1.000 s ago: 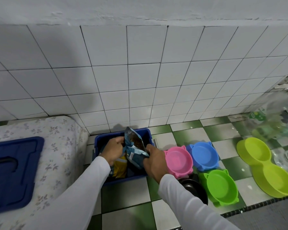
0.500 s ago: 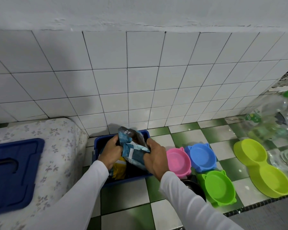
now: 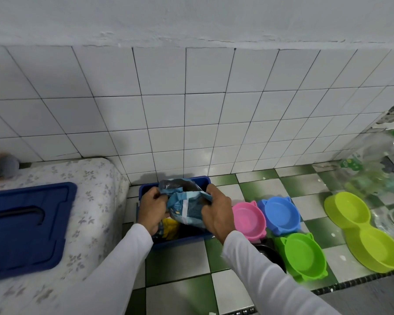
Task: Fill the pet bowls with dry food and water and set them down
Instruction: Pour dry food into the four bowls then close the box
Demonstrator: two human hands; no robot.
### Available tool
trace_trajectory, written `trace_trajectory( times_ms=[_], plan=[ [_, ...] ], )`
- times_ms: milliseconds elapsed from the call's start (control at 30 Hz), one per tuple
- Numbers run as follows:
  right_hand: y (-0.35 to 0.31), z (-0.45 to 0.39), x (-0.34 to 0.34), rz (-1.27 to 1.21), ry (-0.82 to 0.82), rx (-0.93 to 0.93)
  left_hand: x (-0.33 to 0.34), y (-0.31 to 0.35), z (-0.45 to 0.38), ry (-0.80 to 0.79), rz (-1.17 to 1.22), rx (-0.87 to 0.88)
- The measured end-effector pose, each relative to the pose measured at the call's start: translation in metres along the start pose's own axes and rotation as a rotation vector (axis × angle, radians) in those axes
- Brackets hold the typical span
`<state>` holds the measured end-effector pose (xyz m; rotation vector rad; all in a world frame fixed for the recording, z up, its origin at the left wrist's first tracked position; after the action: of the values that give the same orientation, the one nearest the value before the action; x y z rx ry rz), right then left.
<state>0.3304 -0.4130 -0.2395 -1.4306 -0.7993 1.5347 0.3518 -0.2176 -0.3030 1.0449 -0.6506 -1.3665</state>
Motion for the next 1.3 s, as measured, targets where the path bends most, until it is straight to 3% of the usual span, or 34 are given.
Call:
trace_trajectory(
  times_ms=[167,633,967,1100,1300],
  plan=[
    [-0.006,-0.002,-0.007,-0.054,0.037,-0.005,-0.007,0.005,0.011,-0.087,0.17,0.041],
    [-0.027,0.008,-0.013,-0.116,0.1,-0.038,-0.022,0.022,0.034,-0.143,0.229,0.166],
    [-0.027,0.025,-0.032,-0.144,0.155,-0.052,-0.021,0.038,0.051,-0.055,0.333,0.206],
    [-0.024,0.025,-0.043,-0.2,0.165,-0.061,-0.009,0.039,0.059,-0.1,0.381,0.24],
    [-0.014,0.02,-0.072,-0.226,0.112,-0.071,0.033,0.017,0.086,-0.12,0.472,0.147]
  ],
)
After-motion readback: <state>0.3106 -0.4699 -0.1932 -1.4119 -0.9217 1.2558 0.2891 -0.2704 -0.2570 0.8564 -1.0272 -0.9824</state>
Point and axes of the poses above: each hand's wrist, its own z-axis away from the middle knuckle, its own x-axis out of the palm, y = z × x, the point moved 6 cm from there along -z, towards the middle knuckle, and after that the axes turned 12 degrees about -z, right-handed, at the moved point
